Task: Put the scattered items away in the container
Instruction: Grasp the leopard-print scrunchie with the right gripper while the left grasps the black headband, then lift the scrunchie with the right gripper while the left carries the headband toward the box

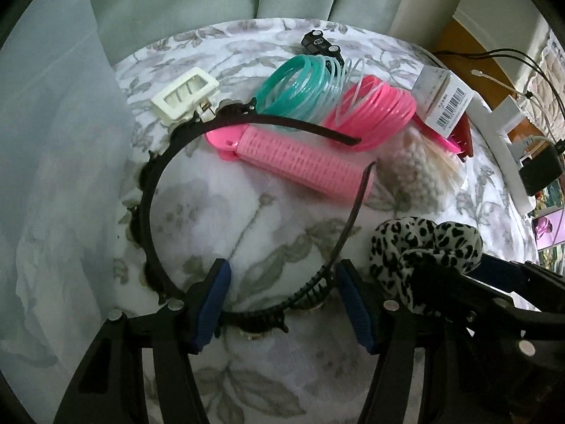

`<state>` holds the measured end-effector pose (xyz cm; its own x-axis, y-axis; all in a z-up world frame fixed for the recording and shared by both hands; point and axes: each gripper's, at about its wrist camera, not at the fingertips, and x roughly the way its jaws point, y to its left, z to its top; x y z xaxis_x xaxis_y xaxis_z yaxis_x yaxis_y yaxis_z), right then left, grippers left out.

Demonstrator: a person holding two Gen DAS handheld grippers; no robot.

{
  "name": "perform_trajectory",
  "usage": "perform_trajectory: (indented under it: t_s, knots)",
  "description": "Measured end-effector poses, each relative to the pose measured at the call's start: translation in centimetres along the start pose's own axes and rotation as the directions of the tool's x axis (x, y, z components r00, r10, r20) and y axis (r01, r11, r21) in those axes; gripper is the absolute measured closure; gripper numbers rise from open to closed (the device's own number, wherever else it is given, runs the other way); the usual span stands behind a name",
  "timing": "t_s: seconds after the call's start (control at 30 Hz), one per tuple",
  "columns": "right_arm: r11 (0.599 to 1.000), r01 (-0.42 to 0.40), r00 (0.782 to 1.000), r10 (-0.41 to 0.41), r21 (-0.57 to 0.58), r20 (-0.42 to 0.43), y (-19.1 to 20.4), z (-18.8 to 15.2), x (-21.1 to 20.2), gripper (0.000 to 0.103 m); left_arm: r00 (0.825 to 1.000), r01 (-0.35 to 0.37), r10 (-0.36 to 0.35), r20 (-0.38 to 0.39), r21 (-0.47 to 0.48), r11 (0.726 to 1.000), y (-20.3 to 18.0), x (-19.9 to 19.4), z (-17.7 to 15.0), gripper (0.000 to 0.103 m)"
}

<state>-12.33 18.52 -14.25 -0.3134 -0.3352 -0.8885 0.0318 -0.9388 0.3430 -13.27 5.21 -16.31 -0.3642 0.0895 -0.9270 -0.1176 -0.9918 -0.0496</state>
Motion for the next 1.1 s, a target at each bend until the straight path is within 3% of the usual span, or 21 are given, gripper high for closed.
perform_trajectory:
  t_s: [0.2,0.43,0.63,0.77,1.1]
  knots:
    - [1.000,-0.001,1.000,0.001,0.025,-0.004,-0.6,0.5,0.9,0.036,1.000,-0.004,0.004,0.016,-0.008,1.000,0.2,0.1,0.4,0.041]
    - [1.000,0.000,1.000,-0.001,0.016,0.014,-0.5,0.7,1.1,0.037,1.000,-0.003,0.004,0.026,-0.026,1.000,0.7,0.0,0.7,0.058]
    - [0.999,-0.028,0.999,0.027,0.020,0.041,-1.1,0.6,0.2,0.054,1.000,-0.006,0.006,0.023,-0.003,1.000,0.3,0.2,0.8,0.068]
    - [0.998,-0.054,0.997,0.052,0.032,0.052,-1.7,0.4,-0.4,0.065,1.000,0.002,-0.001,0.027,-0.009,1.000,0.4,0.2,0.9,0.069]
    - [0.994,-0.074,0.994,0.067,0.085,0.085,-3.4,-0.1,-1.8,0.070,0.999,-0.053,0.053,0.013,0.054,0.997,-0.5,0.3,0.4,0.069]
